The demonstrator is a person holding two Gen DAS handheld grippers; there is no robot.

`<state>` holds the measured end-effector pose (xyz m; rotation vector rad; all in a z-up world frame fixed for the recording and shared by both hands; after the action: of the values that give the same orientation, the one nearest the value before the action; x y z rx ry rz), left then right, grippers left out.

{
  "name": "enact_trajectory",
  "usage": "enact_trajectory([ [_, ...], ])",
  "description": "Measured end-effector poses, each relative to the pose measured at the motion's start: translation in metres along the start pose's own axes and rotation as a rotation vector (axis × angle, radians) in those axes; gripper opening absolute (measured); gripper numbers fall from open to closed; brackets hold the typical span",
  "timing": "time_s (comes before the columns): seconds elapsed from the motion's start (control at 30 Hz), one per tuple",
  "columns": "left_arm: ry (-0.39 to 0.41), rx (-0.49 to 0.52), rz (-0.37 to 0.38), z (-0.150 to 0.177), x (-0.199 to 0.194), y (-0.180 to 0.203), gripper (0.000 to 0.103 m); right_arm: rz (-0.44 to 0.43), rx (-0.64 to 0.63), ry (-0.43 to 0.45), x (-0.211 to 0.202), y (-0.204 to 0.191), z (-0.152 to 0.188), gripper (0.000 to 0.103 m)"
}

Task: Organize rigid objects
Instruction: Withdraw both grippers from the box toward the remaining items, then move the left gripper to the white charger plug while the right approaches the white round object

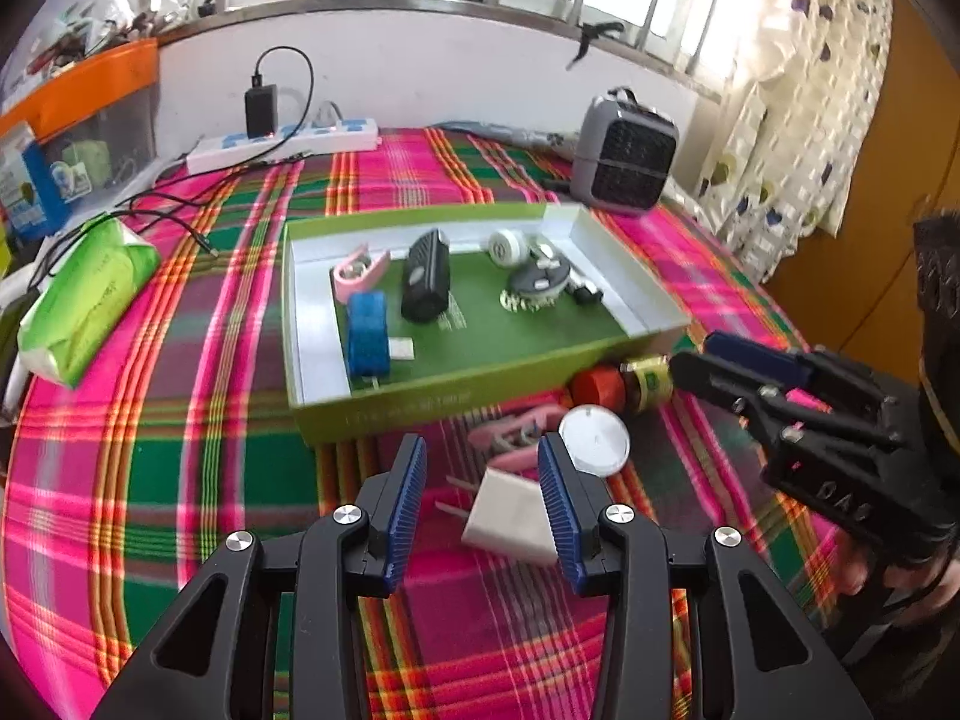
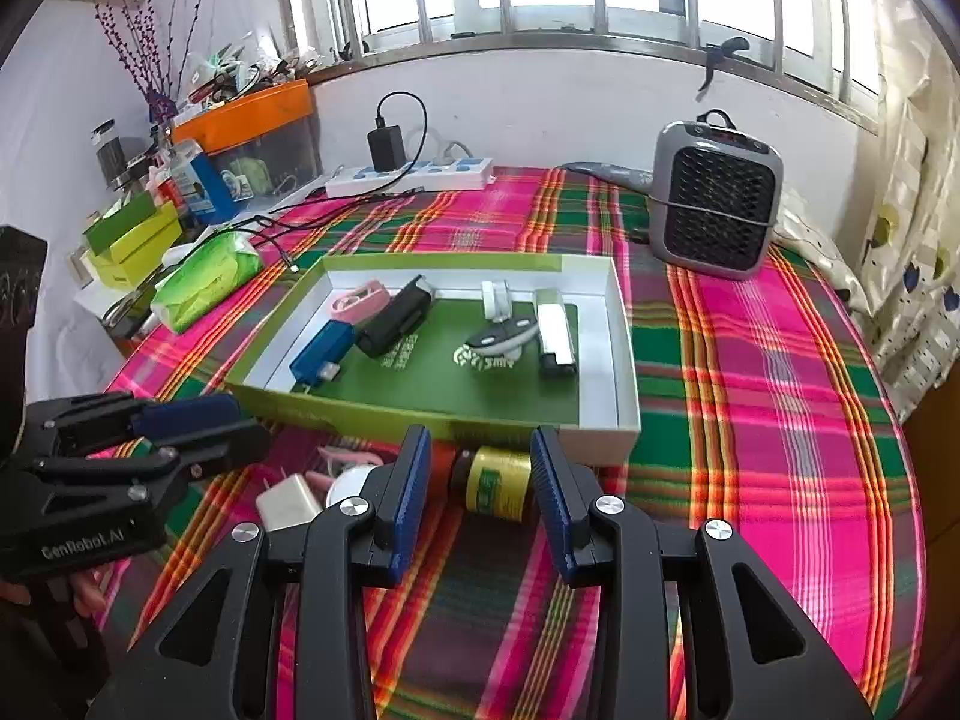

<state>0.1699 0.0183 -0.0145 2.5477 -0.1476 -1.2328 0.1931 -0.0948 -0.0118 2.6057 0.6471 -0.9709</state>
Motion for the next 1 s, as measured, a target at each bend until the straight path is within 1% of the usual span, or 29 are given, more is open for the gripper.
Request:
enact_trajectory([
  [0.1, -0.013, 0.015, -0.021, 0.008, 0.005, 0.003, 0.039, 0.007, 0.006, 0.005, -0.005, -0.001, 0.006, 0.036],
  [0.17, -0.008, 0.031, -0.034, 0.012, 0.006, 0.006, 0.041, 0.010, 0.011, 0.005, -0.007, -0.002, 0.009, 0.036],
  [0.23, 0.003, 0.031, -0.065, 0.014, 0.007, 0.006, 0.041, 0.008, 0.019, 0.005, -0.008, -0.002, 0.013, 0.036],
  [0.3, -0.001, 0.032, -0.062, 0.016, 0.008, 0.008, 0.042, 0.009, 0.027, 0.004, -0.009, -0.001, 0.016, 0.036],
  [0.4, -0.016, 0.037, -0.080, 0.020, 0.014, 0.011, 0.042, 0.007, 0.036, -0.001, -0.008, 0.000, 0.019, 0.036],
  [0.6, 0.006, 0.039, -0.131, 0.019, 0.018, 0.015, 0.042, -0.003, 0.043, -0.007, -0.006, 0.000, 0.024, 0.036],
  [0.83, 0.007, 0.046, -0.155, 0.018, 0.020, 0.019, 0.042, -0.012, 0.047, -0.003, -0.007, 0.001, 0.026, 0.036],
  [0.93, 0.010, 0.075, -0.179, 0.020, 0.018, 0.020, 0.042, -0.021, 0.045, -0.001, -0.007, 0.000, 0.026, 0.036],
  [1.0, 0.002, 0.081, -0.176, 0.022, 0.016, 0.019, 0.042, -0.021, 0.044, -0.003, -0.006, 0.000, 0.026, 0.036],
])
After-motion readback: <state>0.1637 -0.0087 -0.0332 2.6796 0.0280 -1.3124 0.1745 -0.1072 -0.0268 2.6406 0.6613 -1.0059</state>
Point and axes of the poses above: each gripper's, at about its wrist camera, not at the fingertips, and x roughly the way its jaws point, y to its right, z to its underside, the point moved 8 cm from there along x, roughly the way its jaws point, and after that the axes turned 15 degrees about -x, right-handed, at the moved point
